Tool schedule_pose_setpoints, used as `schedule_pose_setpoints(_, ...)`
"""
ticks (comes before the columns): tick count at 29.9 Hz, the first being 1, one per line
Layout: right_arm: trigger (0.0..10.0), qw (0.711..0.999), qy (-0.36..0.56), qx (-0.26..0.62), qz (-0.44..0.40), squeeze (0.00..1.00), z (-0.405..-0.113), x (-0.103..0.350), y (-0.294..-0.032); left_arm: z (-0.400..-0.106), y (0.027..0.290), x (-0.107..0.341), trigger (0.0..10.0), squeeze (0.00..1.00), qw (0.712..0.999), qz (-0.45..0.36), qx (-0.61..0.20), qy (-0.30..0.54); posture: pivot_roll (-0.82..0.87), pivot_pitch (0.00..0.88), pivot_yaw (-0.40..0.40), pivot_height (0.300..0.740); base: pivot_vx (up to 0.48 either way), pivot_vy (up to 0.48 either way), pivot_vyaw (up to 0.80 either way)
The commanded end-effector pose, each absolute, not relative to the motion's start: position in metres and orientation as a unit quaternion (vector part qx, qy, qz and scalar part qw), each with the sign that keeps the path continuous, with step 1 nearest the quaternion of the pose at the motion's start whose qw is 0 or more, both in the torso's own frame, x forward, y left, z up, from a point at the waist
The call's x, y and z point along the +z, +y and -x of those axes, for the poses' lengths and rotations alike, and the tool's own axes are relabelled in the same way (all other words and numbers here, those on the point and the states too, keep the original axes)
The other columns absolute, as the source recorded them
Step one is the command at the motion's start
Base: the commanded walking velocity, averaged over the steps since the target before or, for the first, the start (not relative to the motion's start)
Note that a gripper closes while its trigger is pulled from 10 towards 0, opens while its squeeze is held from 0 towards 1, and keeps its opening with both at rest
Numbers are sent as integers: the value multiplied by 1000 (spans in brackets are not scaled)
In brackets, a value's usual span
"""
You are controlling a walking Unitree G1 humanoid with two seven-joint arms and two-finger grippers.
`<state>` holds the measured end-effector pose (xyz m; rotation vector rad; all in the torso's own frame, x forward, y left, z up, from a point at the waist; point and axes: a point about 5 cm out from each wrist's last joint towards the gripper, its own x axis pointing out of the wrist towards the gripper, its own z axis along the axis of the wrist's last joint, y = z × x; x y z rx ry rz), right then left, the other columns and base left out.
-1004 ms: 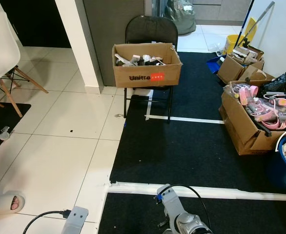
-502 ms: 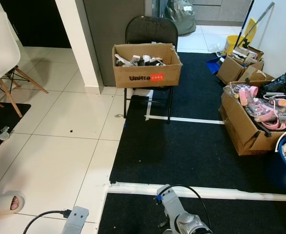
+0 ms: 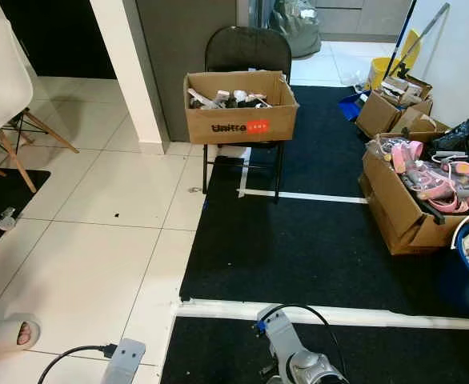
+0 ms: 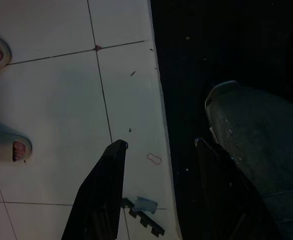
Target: Picking trash to rubbish bin
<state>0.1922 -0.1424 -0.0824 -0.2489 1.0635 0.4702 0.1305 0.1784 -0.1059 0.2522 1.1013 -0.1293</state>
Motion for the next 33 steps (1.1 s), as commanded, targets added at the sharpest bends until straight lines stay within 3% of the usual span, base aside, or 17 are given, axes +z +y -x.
schedule_pose_setpoints(1,10000,824,510,222,110,0,-187,-85,-142,-119,172,-110,10000,0,831,-111,-72,540,8,22,13,740,0,0,0)
schedule_pose_setpoints(14,10000,824,512,220,107,0,-187,-85,-141,-120,172,-110,10000,0,833,-111,-70,538,13,23,10,740,0,0,-613)
schedule_pose_setpoints(25,10000,823,508,228,116,0,-188,-84,-140,-126,167,-108,10000,0,842,-68,-71,531,31,24,-5,740,0,0,0)
schedule_pose_setpoints(33,10000,822,506,234,117,0,-190,-84,-138,-125,169,-108,10000,0,841,-57,-70,534,41,22,-5,740,308,0,0)
